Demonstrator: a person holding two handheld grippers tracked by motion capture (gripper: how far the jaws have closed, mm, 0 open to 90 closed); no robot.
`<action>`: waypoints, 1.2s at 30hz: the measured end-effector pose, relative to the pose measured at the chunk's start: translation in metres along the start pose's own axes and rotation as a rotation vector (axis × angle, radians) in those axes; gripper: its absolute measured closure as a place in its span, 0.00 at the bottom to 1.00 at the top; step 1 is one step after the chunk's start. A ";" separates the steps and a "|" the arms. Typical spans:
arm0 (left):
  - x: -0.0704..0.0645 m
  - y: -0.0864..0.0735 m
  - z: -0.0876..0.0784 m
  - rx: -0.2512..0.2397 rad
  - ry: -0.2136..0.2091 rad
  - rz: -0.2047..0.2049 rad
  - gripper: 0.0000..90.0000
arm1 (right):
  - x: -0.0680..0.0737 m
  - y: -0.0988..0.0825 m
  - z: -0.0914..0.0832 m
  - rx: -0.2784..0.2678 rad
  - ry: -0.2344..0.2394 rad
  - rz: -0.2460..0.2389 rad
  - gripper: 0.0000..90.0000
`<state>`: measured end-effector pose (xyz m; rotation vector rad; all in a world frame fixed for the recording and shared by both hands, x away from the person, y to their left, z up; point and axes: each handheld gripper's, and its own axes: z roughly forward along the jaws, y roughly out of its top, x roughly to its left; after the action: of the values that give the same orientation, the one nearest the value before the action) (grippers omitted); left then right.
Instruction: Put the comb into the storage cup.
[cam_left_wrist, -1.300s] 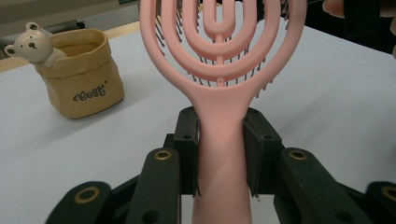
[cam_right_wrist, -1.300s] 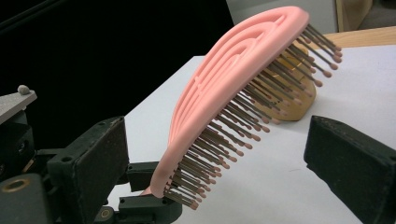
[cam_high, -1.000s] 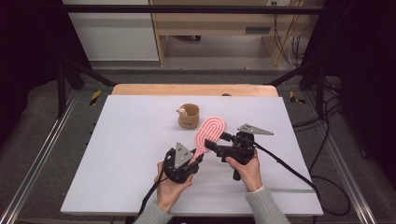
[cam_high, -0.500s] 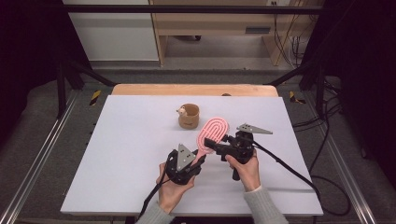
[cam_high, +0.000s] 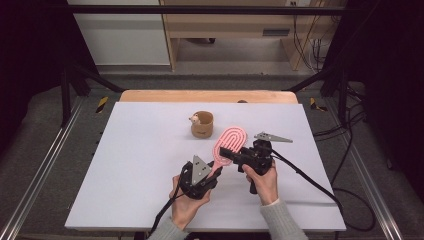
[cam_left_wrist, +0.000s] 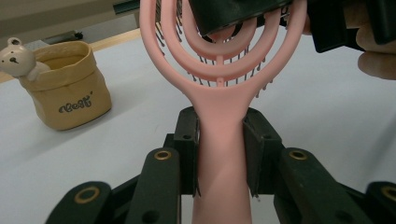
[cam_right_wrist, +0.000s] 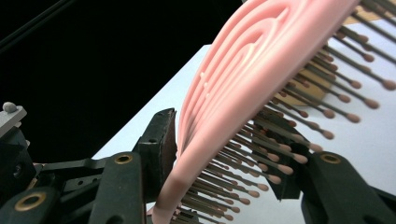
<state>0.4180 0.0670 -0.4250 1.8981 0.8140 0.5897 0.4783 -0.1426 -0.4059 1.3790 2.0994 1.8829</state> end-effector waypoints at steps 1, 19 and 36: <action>0.000 0.000 0.000 -0.001 0.002 0.002 0.77 | 0.000 0.000 0.000 0.001 0.000 0.003 0.57; -0.003 -0.001 0.002 -0.007 0.031 0.037 0.77 | 0.002 0.000 -0.002 0.017 0.023 0.046 0.66; -0.003 -0.002 0.004 -0.023 0.033 0.052 0.77 | 0.005 0.000 -0.004 0.010 0.042 0.054 0.71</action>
<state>0.4182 0.0632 -0.4290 1.8975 0.7782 0.6614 0.4730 -0.1431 -0.4025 1.4245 2.1144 1.9406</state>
